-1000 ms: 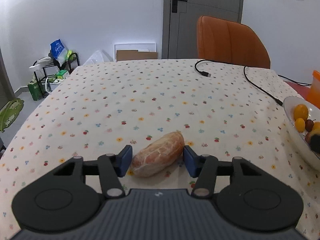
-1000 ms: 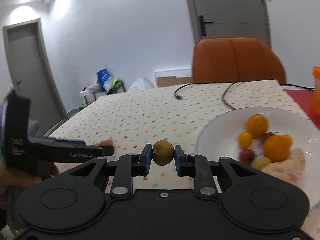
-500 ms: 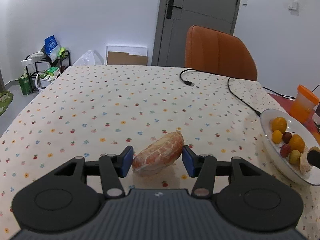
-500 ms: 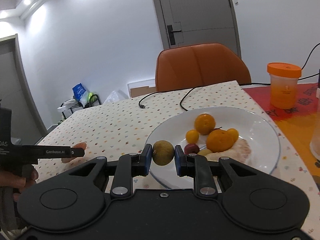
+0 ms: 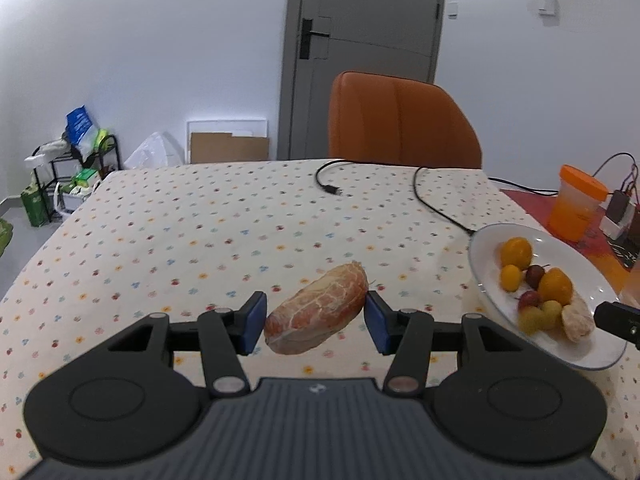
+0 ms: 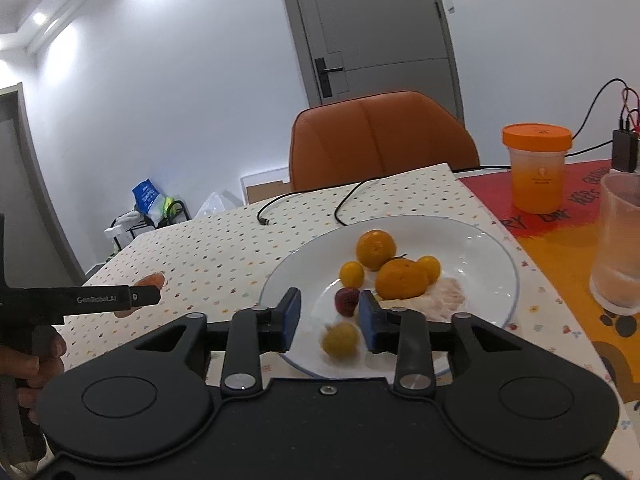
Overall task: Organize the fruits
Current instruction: 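Carry the pomelo segment to the bowl and open the left gripper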
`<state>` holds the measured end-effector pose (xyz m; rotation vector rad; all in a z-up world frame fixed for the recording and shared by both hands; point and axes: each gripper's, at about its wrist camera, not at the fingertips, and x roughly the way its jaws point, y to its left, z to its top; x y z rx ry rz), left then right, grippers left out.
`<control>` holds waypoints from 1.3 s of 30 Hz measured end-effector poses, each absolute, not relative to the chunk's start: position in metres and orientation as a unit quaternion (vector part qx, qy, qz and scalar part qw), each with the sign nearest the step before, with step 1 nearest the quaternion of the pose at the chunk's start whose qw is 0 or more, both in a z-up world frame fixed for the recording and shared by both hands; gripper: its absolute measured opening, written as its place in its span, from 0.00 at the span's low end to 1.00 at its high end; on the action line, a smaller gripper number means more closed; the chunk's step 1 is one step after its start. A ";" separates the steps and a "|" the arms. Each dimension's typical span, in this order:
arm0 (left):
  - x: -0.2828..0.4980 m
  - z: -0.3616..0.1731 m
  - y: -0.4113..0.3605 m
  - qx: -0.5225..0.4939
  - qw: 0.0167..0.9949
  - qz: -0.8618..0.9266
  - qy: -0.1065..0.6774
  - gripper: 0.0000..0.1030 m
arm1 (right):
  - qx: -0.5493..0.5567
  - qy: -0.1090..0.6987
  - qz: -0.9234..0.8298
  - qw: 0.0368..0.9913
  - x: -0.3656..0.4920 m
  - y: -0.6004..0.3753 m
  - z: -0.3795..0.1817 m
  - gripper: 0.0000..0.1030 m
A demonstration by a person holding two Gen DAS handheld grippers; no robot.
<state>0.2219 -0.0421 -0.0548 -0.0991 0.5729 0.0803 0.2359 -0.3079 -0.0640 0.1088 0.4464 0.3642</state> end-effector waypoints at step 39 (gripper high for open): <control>0.262 -0.036 -0.155 0.031 0.966 -0.045 0.253 0.50 | 0.135 0.199 0.141 0.960 0.216 -0.391 -0.080 0.41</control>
